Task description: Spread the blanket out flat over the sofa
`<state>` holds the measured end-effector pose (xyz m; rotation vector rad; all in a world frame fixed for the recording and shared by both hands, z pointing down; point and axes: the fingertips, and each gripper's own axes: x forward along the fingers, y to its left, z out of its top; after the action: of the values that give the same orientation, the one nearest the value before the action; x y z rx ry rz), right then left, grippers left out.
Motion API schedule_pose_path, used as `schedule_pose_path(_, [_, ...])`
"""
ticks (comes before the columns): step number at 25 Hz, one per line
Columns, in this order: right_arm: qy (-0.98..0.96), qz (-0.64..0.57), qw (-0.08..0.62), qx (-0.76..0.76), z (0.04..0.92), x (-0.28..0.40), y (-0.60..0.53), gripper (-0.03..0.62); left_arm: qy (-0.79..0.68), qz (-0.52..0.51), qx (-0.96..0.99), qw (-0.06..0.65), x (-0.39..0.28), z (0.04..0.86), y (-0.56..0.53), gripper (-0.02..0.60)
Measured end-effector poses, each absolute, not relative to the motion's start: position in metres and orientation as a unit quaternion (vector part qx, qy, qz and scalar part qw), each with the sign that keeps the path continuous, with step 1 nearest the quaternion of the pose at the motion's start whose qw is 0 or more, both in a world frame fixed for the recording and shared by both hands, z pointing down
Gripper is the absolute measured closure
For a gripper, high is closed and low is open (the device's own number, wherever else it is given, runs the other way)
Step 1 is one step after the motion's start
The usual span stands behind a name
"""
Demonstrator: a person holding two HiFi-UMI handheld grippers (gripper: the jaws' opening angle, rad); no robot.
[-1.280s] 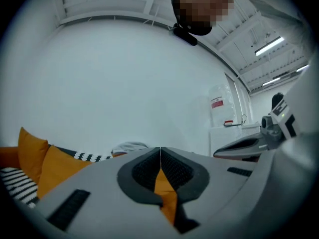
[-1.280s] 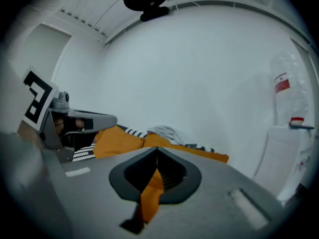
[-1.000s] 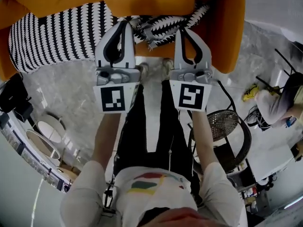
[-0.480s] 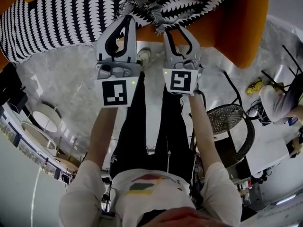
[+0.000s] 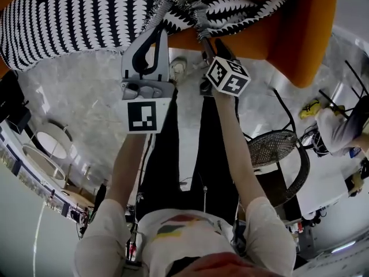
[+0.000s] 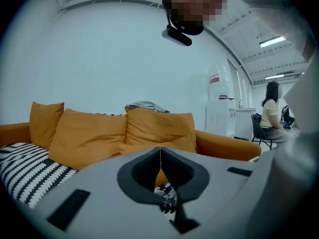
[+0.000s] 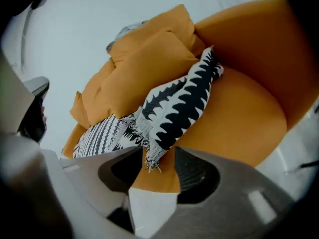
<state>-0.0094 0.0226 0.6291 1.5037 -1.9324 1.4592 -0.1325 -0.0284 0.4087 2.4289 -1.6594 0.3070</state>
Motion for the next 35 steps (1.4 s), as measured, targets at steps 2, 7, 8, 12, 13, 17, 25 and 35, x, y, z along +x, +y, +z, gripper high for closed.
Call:
schedule_pose_path(2, [-0.655,0.529,0.134,0.523,0.639,-0.014,0.02,0.404,-0.561,0.104,0.816,0.095,-0.137,0.412,-0.025,0.566])
schedule_pose_path(7, [-0.653,0.526,0.167,0.518,0.655,-0.028,0.016,0.453,-0.564,0.113,0.813,0.088,-0.144,0.417,-0.024,0.566])
schedule_pose_path(8, [-0.647,0.525,0.176,0.523,0.659,-0.026,0.016,0.504,-0.564,0.115,0.813,0.087,-0.145,0.417,-0.024,0.566])
schedule_pose_path(12, [-0.637,0.512,0.204,0.539,0.661,-0.018,0.017,0.576,-0.565,0.119,0.812,0.085,-0.148,0.416,-0.023,0.566])
schedule_pose_path(13, [-0.635,0.503,0.213,0.546,0.659,-0.013,0.019,0.577,-0.565,0.121,0.812,0.084,-0.149,0.417,-0.022,0.566])
schedule_pose_path(17, [-0.605,0.487,0.229,0.586,0.654,0.033,0.044,0.579,-0.562,0.128,0.813,0.081,-0.145,0.415,-0.022,0.566])
schedule_pose_path(25, [-0.456,0.484,0.27,0.696,0.66,0.202,0.13,0.58,-0.534,0.154,0.828,0.066,-0.108,0.417,-0.021,0.566])
schedule_pose_path(35, [-0.464,0.416,0.414,0.663,0.706,0.294,0.172,0.58,-0.488,0.174,0.853,0.057,-0.036,0.453,-0.016,0.565])
